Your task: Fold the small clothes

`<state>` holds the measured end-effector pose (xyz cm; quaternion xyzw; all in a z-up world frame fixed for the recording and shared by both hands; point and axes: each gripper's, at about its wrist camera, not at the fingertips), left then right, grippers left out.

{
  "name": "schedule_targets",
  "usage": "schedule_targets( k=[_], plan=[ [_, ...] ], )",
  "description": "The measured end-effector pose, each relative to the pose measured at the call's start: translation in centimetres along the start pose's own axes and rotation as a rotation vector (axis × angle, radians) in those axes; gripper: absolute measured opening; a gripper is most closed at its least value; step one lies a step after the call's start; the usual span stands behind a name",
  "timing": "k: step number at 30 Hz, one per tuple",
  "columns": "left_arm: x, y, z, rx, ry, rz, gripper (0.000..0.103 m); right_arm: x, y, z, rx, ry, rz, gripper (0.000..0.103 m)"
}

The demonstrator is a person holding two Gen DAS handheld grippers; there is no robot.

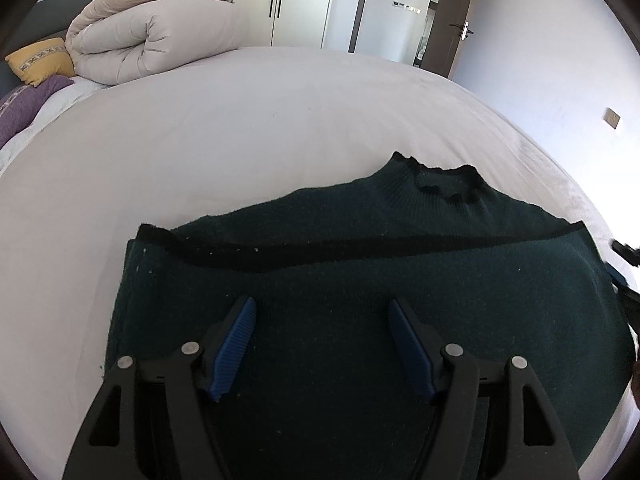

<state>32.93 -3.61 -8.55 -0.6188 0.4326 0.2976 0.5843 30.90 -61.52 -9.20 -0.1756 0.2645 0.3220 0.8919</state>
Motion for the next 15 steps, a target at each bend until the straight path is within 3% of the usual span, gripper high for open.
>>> schedule_targets(
  k=[2,6,11,15],
  plan=[
    [-0.1,0.1,-0.1,0.003,-0.003,-0.001,0.072,-2.5,0.4,-1.0,0.016,0.015,-0.053,0.046],
    [-0.2,0.2,-0.1,0.007,-0.007,-0.003,0.072,-5.6,2.7,-0.7,-0.049,0.026,-0.091,0.048],
    [-0.4,0.2,0.1,0.003,0.011,-0.006,0.073,-6.9,6.1,1.6,-0.127,0.006,-0.059,0.062],
    [-1.8,0.4,1.2,-0.014,0.087,0.008,0.077,-6.3,8.7,4.7,-0.255,0.042,0.024,0.063]
  ],
)
Point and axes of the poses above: each gripper's, at about its wrist camera, not at the fingertips, and x roughly the way its jaws point, z to its left, y to its underside, and after that the axes turned 13 degrees about z, right-handed
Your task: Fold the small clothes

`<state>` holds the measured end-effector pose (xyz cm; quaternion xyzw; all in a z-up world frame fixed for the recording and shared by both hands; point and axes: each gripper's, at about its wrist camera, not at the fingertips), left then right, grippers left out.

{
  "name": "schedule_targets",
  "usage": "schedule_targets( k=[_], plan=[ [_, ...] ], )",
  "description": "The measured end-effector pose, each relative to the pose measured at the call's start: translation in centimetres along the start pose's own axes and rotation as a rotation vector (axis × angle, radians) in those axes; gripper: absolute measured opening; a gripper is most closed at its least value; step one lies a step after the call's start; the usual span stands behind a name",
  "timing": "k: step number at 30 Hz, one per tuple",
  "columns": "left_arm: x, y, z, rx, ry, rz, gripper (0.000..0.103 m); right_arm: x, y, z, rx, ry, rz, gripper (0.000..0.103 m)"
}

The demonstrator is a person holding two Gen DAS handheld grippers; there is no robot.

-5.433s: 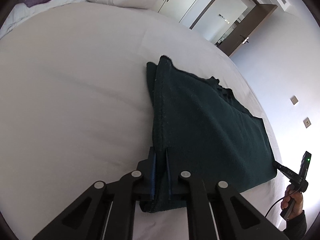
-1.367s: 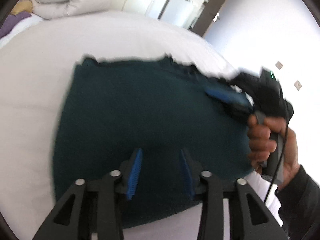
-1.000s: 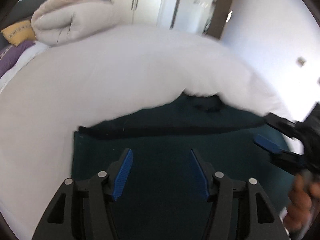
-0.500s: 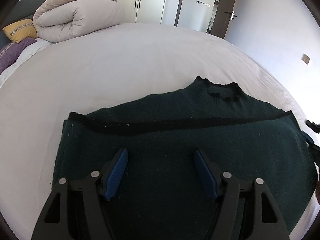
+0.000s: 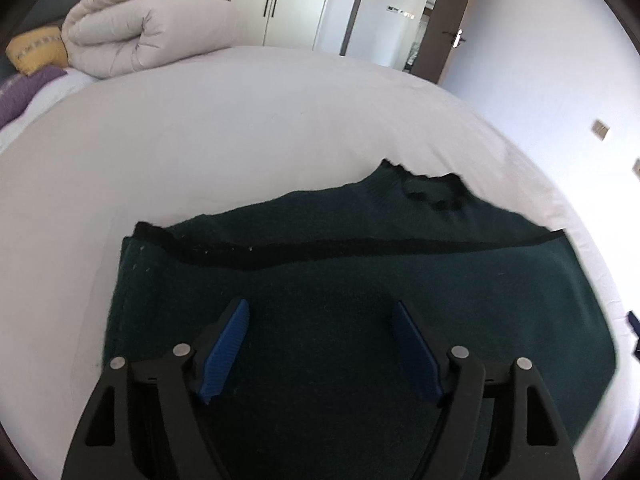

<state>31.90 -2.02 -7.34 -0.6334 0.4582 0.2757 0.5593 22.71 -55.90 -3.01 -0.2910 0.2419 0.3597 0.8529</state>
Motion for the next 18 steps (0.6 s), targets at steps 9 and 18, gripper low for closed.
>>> schedule_targets(
  k=[9,18],
  plan=[
    [-8.8,5.6,7.8,-0.210,0.039,-0.037,0.092,0.7,4.2,7.1,-0.206,0.000,0.180,0.063],
    [-5.7,8.3,10.9,-0.337,0.344,0.173,0.084,2.2,8.1,10.1,-0.235,-0.040,0.323,0.063]
  ],
)
Point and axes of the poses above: each gripper's, at about its wrist camera, not at the fingertips, and x roughly the way its jaws point, z to its left, y to its underside, and after that the axes turned 13 degrees about z, right-handed
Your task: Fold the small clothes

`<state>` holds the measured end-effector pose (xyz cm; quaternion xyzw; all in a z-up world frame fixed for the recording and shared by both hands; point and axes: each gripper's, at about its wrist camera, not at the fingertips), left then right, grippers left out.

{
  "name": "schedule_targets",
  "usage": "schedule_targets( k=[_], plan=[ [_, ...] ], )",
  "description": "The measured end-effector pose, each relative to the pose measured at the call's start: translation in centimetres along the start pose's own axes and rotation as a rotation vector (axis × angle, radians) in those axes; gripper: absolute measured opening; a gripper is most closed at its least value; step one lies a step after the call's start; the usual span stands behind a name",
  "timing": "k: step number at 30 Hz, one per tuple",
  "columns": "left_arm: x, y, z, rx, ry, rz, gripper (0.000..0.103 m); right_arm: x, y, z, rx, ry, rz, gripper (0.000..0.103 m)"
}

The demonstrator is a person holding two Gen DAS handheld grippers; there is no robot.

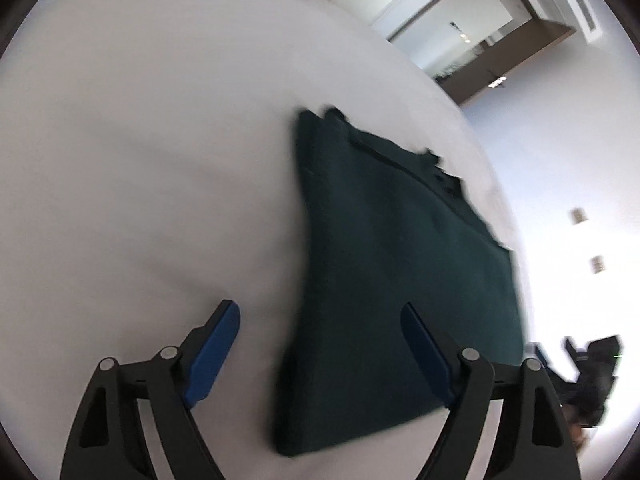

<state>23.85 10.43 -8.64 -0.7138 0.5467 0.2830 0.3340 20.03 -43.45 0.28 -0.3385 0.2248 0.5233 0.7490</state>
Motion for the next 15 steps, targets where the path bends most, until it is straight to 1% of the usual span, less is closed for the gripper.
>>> schedule_targets(
  k=[1,3,4,6,7,8,10,12,13,14,15],
  plan=[
    [0.4,-0.3,0.0,-0.011,0.038,0.023,0.084,0.5,0.0,0.6,-0.008,0.000,0.020,0.063],
    [1.3,-0.9,-0.2,-0.018,0.046,0.058,0.084,1.3,-0.1,1.5,-0.024,-0.004,0.040,0.063],
    [1.4,-1.0,-0.2,-0.023,0.056,0.061,0.084,1.8,-0.2,2.1,-0.035,-0.011,0.051,0.063],
    [1.5,-1.4,0.2,-0.051,0.096,0.075,0.083,2.5,-0.6,2.8,-0.038,-0.021,0.065,0.063],
    [1.6,-1.6,0.4,-0.063,0.112,0.089,0.080,3.0,-0.8,3.3,-0.039,-0.037,0.073,0.063],
    [1.7,-1.7,0.5,-0.068,0.113,0.101,0.076,3.4,-1.2,3.5,-0.040,-0.046,0.079,0.063],
    [1.9,-1.9,0.3,-0.068,0.110,0.131,0.071,4.9,-1.9,4.4,-0.044,-0.047,0.105,0.063],
    [2.4,-2.1,0.3,-0.071,0.141,0.180,0.064,6.4,-2.9,5.3,-0.054,-0.061,0.131,0.063],
    [2.5,-2.1,0.5,-0.084,0.161,0.196,0.055,7.4,-3.3,5.9,-0.057,-0.066,0.149,0.063],
    [2.9,-2.2,0.8,-0.112,0.193,0.220,0.042,8.2,-3.7,6.3,-0.058,-0.065,0.160,0.063],
    [3.2,-2.1,1.3,-0.138,0.219,0.235,0.034,9.0,-4.1,6.9,-0.064,-0.066,0.172,0.063]
  ],
)
Point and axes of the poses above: each gripper's, at about its wrist camera, not at the fingertips, and x roughly the way its jaws point, z to its left, y to its underside, and after that the axes turned 13 degrees about z, right-handed
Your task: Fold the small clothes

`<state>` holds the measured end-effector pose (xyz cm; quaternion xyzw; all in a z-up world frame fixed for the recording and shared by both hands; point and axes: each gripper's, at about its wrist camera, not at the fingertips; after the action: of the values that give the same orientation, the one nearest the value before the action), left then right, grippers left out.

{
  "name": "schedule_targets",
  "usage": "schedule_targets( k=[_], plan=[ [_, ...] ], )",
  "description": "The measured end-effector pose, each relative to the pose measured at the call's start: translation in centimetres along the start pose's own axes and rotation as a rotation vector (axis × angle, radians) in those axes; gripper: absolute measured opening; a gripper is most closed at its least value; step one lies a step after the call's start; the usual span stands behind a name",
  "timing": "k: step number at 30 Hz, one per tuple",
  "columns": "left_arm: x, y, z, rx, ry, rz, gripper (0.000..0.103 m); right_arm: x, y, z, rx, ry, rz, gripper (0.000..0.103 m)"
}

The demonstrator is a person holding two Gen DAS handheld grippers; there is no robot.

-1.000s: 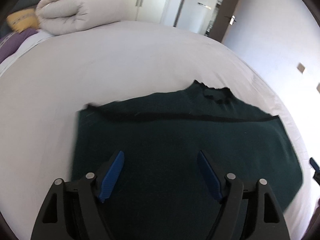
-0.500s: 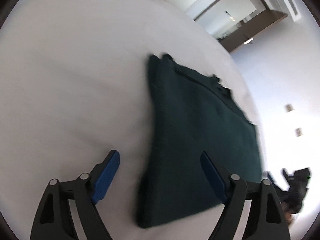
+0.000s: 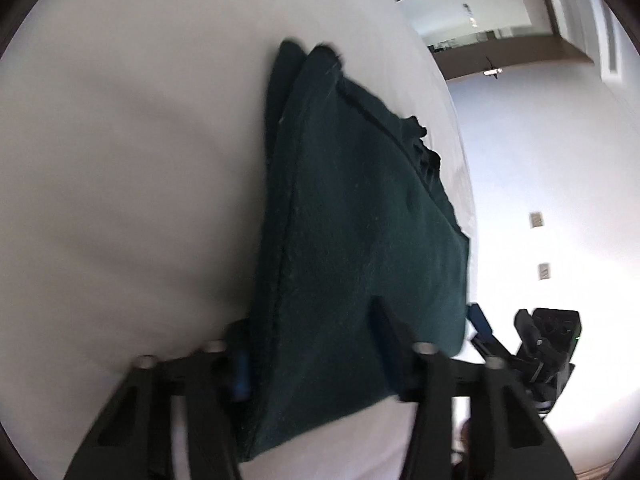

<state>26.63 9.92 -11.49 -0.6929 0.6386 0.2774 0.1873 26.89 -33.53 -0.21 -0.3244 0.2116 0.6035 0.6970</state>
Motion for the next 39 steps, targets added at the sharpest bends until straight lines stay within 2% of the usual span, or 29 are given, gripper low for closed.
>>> schedule_targets(
  k=[1,2,6,8,10,12,17,20,22,25,28,30,33,36,38,39],
  plan=[
    [0.2,0.0,0.4,-0.016,0.017,0.003,0.018,1.0,-0.6,0.7,-0.015,-0.008,0.018,0.063],
    [0.4,0.0,0.8,-0.029,0.047,0.001,0.015,1.8,-1.1,1.2,-0.021,-0.013,0.028,0.063],
    [0.0,0.9,1.8,-0.044,0.113,-0.042,0.014,5.7,-3.6,2.1,-0.016,-0.037,0.090,0.063],
    [-0.4,1.1,1.8,-0.044,0.124,-0.061,0.014,7.5,-4.8,1.6,0.015,-0.049,0.116,0.063],
    [-0.6,1.1,1.4,-0.031,0.126,-0.071,0.013,9.1,-5.7,0.3,0.060,-0.021,0.129,0.063],
    [-0.9,1.1,0.9,-0.018,0.127,-0.077,0.013,10.3,-6.0,-0.8,0.073,0.005,0.132,0.062],
    [-1.3,0.9,-1.8,0.032,0.097,-0.102,0.013,10.8,-5.8,-1.8,0.020,-0.061,0.082,0.062],
    [-1.6,1.1,-5.0,0.098,0.053,-0.117,0.013,9.3,-6.0,-2.8,0.097,-0.143,0.090,0.062],
    [-1.4,1.2,-7.7,0.147,0.023,-0.122,0.013,7.1,-6.1,-4.1,0.135,-0.207,0.053,0.064],
    [0.1,1.0,-12.2,0.217,-0.001,-0.114,0.013,3.8,-6.4,-6.5,0.177,-0.252,0.024,0.068],
    [3.5,0.8,-17.2,0.291,-0.022,-0.081,0.013,0.8,-6.7,-9.6,0.240,-0.309,0.001,0.068],
    [6.4,0.7,-20.3,0.339,-0.045,-0.058,0.013,-1.6,-6.8,-11.8,0.274,-0.328,-0.047,0.070],
    [11.3,0.5,-23.8,0.383,-0.016,-0.002,0.013,-4.5,-6.8,-15.0,0.340,-0.361,-0.096,0.081],
    [17.2,0.5,-25.7,0.389,0.012,0.100,0.020,-5.1,-7.0,-18.2,0.396,-0.393,-0.064,0.081],
    [18.6,0.6,-25.0,0.340,0.012,0.136,0.036,-5.2,-6.8,-19.4,0.417,-0.458,-0.061,0.081],
    [18.5,0.8,-24.4,0.321,0.029,0.131,0.048,-5.4,-6.7,-19.4,0.411,-0.469,-0.064,0.081]
  ],
)
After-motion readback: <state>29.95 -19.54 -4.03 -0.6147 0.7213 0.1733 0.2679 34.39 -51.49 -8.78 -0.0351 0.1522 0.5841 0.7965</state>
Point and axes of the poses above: each gripper's, at about its wrist camera, not at the fingertips, and x roughly the way its jaws point, z to its left, y to its underside, and after that the axes turned 13 degrees about z, right-handed
